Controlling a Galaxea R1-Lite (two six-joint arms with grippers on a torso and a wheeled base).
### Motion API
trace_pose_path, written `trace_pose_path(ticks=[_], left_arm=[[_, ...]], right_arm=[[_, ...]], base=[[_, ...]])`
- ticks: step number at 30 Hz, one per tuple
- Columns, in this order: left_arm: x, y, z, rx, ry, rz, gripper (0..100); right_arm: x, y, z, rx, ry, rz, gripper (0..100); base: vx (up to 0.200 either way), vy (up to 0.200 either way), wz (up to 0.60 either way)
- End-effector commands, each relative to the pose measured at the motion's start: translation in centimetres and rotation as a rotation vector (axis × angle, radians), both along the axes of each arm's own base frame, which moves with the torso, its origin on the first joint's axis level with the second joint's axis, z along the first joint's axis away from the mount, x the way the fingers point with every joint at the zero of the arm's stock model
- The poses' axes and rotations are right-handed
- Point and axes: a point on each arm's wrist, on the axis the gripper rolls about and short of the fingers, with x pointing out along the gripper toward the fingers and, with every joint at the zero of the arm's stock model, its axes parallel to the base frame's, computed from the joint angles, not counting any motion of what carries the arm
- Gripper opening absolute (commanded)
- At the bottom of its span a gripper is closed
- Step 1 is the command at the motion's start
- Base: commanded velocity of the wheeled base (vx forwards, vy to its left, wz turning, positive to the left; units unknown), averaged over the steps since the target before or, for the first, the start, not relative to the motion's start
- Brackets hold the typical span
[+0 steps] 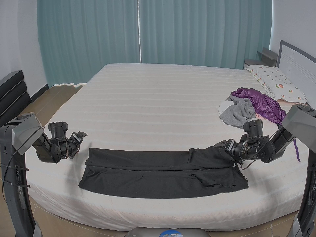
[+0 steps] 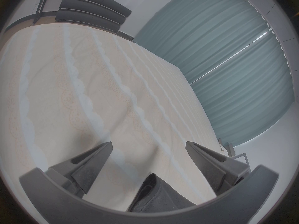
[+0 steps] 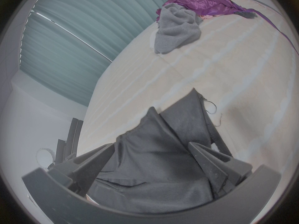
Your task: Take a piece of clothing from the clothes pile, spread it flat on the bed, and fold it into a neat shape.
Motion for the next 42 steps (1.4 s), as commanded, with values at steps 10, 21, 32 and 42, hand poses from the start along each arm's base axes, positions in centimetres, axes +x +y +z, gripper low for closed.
trace_pose_path(ticks=[10, 21, 32, 42], left_arm=[[0.0, 0.0, 0.0, 0.0, -0.001, 0.001, 100], [0.0, 0.0, 0.0, 0.0, -0.001, 0.001, 100], [0.0, 0.0, 0.0, 0.0, -0.001, 0.001, 100], [0.0, 0.0, 0.0, 0.001, 0.001, 0.0, 100]], right_arm=[[-1.1, -1.6, -1.9, -0.041, 0.062, 0.007, 100], [-2.1, -2.1, -2.0, -0.035, 0.075, 0.023, 0], [-4.0, -2.4, -2.4, -0.046, 0.055, 0.036, 0], [-4.6, -2.5, -2.7, -0.045, 0.043, 0.035, 0]], base=[[0.0, 0.0, 0.0], [0.0, 0.0, 0.0], [0.0, 0.0, 0.0], [0.0, 0.0, 0.0]])
